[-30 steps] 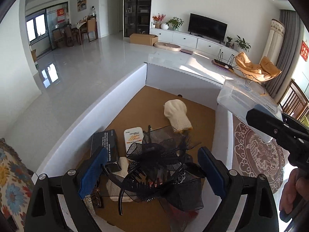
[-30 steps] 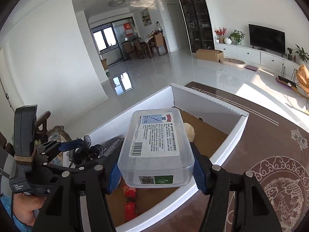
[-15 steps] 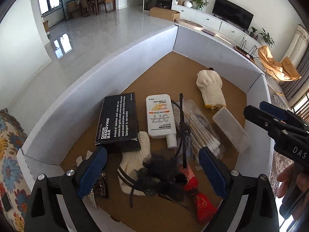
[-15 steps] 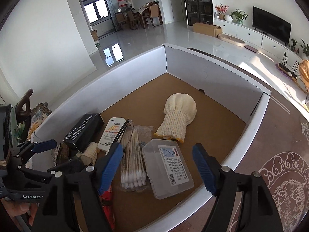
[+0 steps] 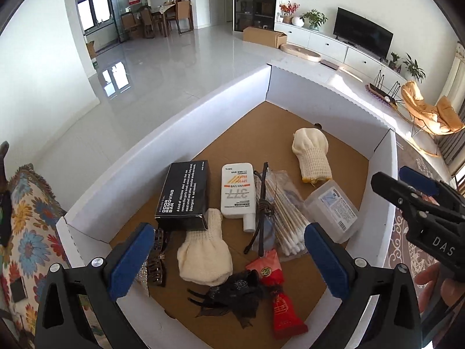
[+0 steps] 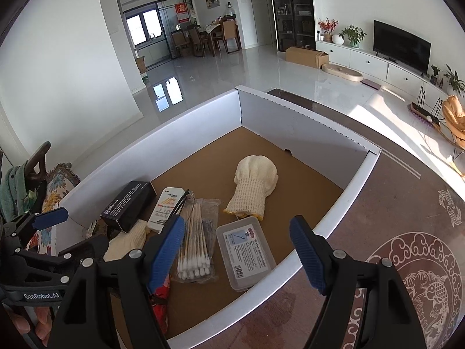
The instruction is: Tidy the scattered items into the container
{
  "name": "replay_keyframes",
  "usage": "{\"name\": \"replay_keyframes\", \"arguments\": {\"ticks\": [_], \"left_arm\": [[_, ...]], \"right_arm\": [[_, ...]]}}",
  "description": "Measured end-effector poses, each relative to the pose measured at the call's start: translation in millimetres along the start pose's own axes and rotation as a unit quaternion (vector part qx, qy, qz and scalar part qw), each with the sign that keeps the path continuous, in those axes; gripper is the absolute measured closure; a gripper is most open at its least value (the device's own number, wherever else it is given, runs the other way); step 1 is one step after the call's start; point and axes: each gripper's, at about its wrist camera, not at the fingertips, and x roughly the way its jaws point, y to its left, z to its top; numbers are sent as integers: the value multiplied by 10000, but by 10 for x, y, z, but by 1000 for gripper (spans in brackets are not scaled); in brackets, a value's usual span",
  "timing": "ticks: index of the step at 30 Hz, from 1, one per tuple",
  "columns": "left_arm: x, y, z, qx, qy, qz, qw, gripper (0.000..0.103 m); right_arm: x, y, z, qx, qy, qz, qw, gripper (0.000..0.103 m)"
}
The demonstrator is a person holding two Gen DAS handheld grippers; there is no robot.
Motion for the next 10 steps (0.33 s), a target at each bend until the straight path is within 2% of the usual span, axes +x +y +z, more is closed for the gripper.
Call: {"name": "replay_keyframes", "arguments": {"ticks": [3,6,8,10], "left_arm": [[2,36,27,-125,123,48,9998,0],[-75,64,-25,-360,-118,324,9988,0],[-125,52,-52,-366,-249,157,9989,0],[-142,2,-55,-251,-305,156,9991,0]], "right_arm": [[22,18,-5,-45,15,-18,10000,27],[41,30,-6,-57,32,-4,10000,27],[42,40,-1,-58,3,5,10000,27],[55,48,9,-64,-5,10,10000,27]]}}
